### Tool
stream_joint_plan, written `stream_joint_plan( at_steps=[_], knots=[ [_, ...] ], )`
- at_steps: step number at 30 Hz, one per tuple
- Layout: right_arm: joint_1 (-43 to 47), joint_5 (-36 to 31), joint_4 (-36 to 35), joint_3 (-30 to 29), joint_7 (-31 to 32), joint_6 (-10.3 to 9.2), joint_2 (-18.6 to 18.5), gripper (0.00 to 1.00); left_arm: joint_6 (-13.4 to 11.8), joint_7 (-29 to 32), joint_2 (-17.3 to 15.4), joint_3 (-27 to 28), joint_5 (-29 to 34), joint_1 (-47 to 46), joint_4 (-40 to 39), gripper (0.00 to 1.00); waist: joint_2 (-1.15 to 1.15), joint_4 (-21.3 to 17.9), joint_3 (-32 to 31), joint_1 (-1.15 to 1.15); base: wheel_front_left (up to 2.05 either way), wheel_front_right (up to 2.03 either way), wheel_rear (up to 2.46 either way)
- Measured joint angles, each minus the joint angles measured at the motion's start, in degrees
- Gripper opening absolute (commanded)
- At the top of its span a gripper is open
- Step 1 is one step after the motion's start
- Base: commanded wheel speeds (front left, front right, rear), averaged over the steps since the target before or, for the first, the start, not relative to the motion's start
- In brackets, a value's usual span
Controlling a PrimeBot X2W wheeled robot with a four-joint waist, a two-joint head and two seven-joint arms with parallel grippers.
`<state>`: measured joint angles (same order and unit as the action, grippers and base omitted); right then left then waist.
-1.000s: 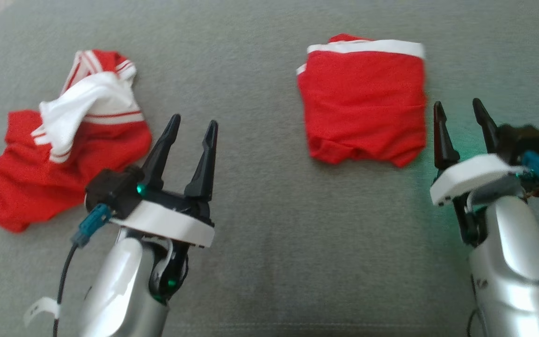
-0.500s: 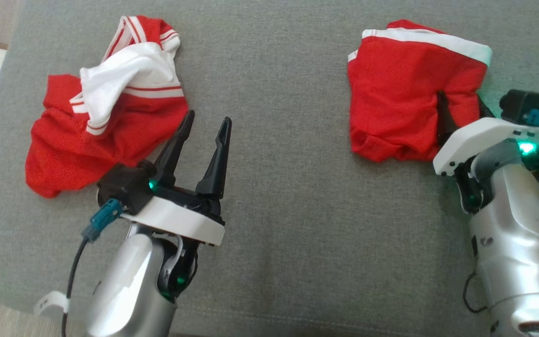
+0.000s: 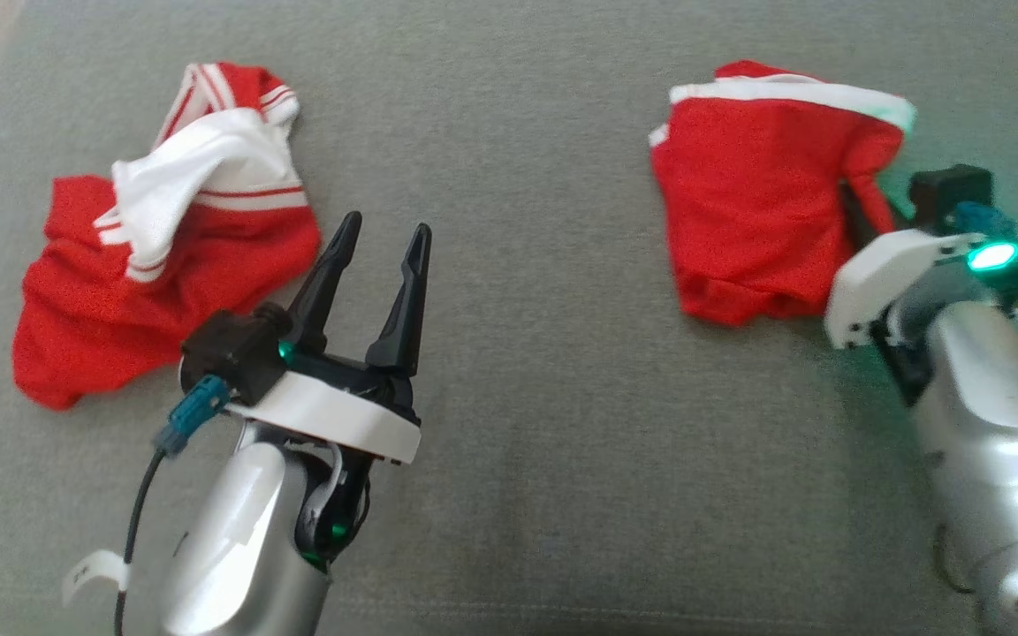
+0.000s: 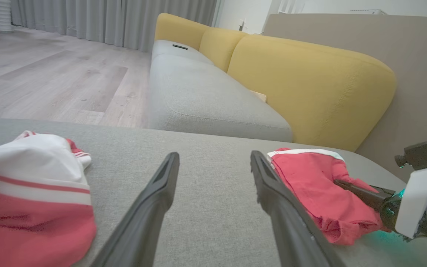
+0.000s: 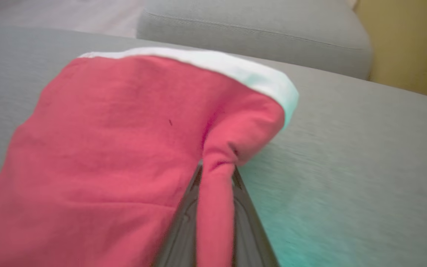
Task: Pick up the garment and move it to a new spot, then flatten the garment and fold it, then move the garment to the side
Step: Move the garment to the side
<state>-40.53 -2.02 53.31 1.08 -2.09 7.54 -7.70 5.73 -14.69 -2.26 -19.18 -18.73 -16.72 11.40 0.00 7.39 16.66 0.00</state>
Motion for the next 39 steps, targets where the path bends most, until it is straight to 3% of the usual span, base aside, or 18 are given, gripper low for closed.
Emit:
stream_joint_plan(
  at_steps=[7,13,21,26,39],
  knots=[
    [-0.3,-0.3,-0.1,9.1,-0.2,0.0,-10.0,0.0,0.4,0.0,0.0,0.6,0.5,0.0,0.0,1.0,0.0,-3.5,-0.8,0.0,0.0,0.0,0.0],
    [-1.8,2.9,-1.0,15.5,1.5,0.0,-20.8,0.0,0.4,0.0,0.0,0.6,0.5,0.0,-0.2,1.0,0.0,-4.7,0.7,0.0,0.0,0.0,0.0],
    [-2.6,5.1,-1.4,16.4,3.1,0.0,-32.7,0.0,0.8,0.0,0.0,0.3,0.5,-0.3,-0.6,1.0,0.0,-4.5,3.7,0.0,0.0,0.0,0.0],
    [-2.7,5.4,-0.8,12.4,3.8,0.0,-34.8,0.0,0.9,0.0,0.0,0.1,0.5,-1.9,-0.9,1.0,0.0,-3.8,5.5,0.0,0.0,0.0,0.0],
    [-2.5,0.0,-3.7,1.0,7.0,0.0,-34.4,0.0,1.2,0.0,0.0,0.1,0.5,-3.6,-0.9,1.0,0.0,-3.2,8.3,0.0,0.0,0.0,0.0]
  ],
)
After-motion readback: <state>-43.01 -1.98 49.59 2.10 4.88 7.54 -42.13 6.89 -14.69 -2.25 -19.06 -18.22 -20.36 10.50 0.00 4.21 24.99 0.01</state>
